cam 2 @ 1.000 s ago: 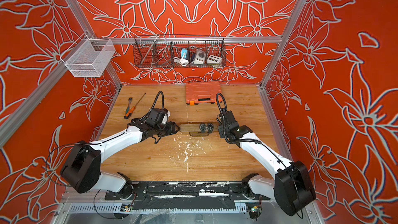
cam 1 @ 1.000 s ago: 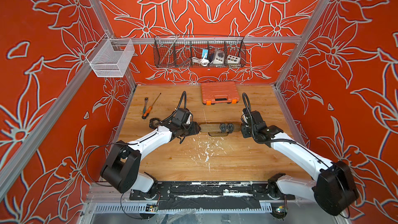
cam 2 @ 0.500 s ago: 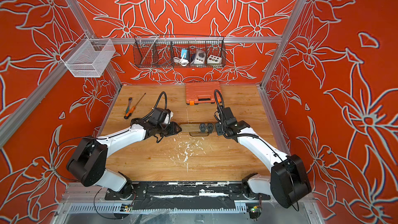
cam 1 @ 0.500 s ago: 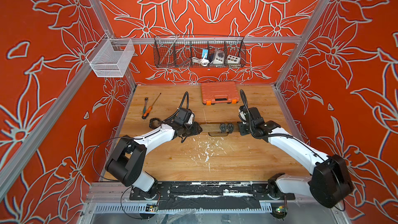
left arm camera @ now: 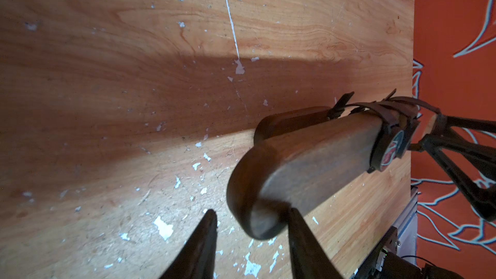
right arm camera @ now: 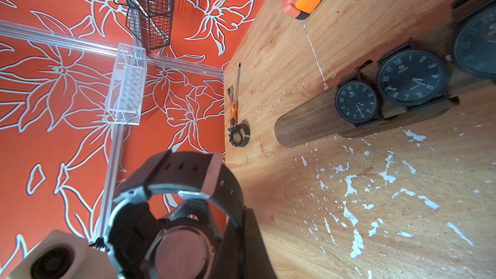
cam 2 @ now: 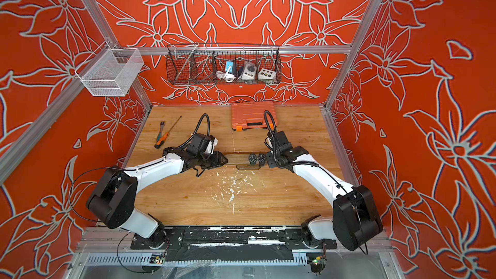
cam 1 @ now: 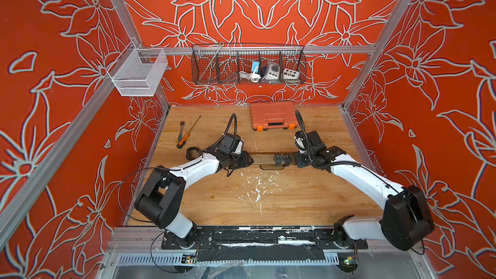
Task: Place watch on stand
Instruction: Place the watch on the stand.
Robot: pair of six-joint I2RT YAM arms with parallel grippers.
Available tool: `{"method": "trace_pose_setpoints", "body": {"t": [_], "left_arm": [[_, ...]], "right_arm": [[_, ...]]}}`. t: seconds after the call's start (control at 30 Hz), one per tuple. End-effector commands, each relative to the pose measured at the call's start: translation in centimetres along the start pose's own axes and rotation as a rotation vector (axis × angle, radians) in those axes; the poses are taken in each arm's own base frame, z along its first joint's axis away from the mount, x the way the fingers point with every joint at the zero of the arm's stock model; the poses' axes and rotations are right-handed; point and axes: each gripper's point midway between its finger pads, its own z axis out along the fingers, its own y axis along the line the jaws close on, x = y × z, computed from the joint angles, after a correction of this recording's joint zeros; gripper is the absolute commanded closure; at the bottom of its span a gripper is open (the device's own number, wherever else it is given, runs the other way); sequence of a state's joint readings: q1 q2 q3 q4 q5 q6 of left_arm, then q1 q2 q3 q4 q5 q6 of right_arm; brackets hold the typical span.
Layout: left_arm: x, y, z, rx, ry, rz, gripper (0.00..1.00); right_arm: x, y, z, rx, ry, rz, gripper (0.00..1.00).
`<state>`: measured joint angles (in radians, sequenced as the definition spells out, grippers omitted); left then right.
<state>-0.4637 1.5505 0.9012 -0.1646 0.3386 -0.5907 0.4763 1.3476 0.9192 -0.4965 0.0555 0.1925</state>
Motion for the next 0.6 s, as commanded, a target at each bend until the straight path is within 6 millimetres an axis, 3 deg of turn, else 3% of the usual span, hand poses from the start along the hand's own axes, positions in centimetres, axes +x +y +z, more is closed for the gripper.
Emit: {"method": "trace_pose_setpoints", "body": {"t": [0.0,0.37,0.57], "left_arm": [[-0.82,-0.52,-0.03,0.015,-0.014,0.018,0.58],[-0.81,-0.39,0.07,0.009,-0.012,0.018,0.58],[-0.78,-0.38,-0.03,0.009,-0.014,0.017,0.57]], "right_arm": [[-0.5,0.41,-0.21,-0.012,0.001,-0.019,0.68],[-0.65,1.11,0.19,-0.034,0.001,-0.033,0.61],[-0.7,1.35,0.18,-0.047,-0.001,-0.028,0.52]]}}
